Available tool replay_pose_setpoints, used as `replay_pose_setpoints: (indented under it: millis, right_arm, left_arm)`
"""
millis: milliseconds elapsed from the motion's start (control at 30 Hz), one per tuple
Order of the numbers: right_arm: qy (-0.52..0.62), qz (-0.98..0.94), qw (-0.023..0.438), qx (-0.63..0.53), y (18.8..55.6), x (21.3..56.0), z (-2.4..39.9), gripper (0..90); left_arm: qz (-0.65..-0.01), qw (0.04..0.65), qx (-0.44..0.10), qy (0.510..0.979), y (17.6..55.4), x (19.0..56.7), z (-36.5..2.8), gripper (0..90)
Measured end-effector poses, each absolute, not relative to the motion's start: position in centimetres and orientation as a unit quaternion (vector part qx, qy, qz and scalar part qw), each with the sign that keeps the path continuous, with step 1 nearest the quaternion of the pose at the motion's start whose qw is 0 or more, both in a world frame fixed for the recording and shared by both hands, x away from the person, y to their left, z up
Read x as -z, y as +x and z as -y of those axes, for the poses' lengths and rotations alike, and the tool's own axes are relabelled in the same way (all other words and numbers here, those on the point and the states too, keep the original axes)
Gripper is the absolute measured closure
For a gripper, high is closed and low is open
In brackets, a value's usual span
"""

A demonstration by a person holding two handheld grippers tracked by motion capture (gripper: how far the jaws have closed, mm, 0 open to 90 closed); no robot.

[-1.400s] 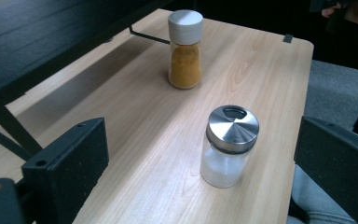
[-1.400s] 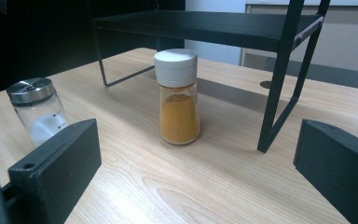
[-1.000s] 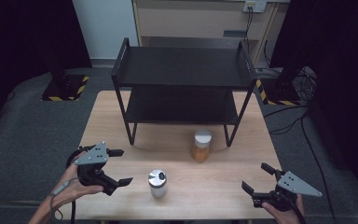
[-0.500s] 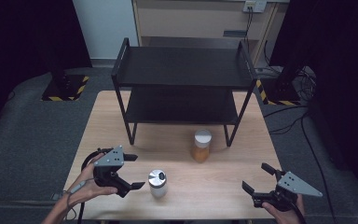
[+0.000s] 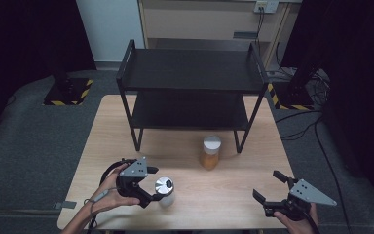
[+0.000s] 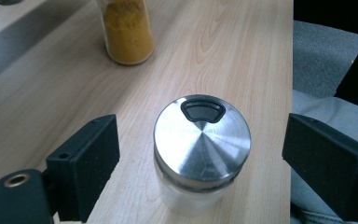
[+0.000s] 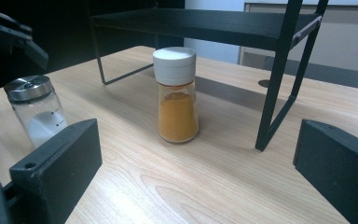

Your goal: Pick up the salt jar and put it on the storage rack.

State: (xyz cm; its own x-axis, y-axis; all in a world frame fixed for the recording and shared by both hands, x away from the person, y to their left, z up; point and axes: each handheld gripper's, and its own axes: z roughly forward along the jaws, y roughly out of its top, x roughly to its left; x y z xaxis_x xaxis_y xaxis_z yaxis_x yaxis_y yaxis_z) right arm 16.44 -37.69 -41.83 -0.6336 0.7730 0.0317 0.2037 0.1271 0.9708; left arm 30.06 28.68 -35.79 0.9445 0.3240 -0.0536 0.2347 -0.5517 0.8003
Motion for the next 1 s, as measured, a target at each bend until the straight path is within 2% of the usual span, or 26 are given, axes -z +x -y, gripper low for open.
replay_pose_setpoints:
  millis: [233,433,567,1000]
  right_arm:
    - [0.346,-0.707,0.253,-0.563,16.4,41.8,37.7,1.3]
    - [0.346,-0.707,0.253,-0.563,16.4,41.8,37.7,1.3]
    - [0.346,-0.707,0.253,-0.563,16.4,41.8,37.7,1.3]
    - [0.344,-0.710,0.246,-0.563,16.7,41.9,37.7,1.0]
  left_arm:
    - [-0.159,0.445,-0.047,0.880,30.5,37.3,-27.6,12.5]
    - [-0.154,0.444,-0.050,0.881,30.6,38.1,-27.0,18.8]
    - [-0.151,0.454,-0.054,0.877,30.4,38.7,-27.0,32.8]
    - [-0.156,0.451,-0.052,0.877,30.5,38.5,-27.0,33.5]
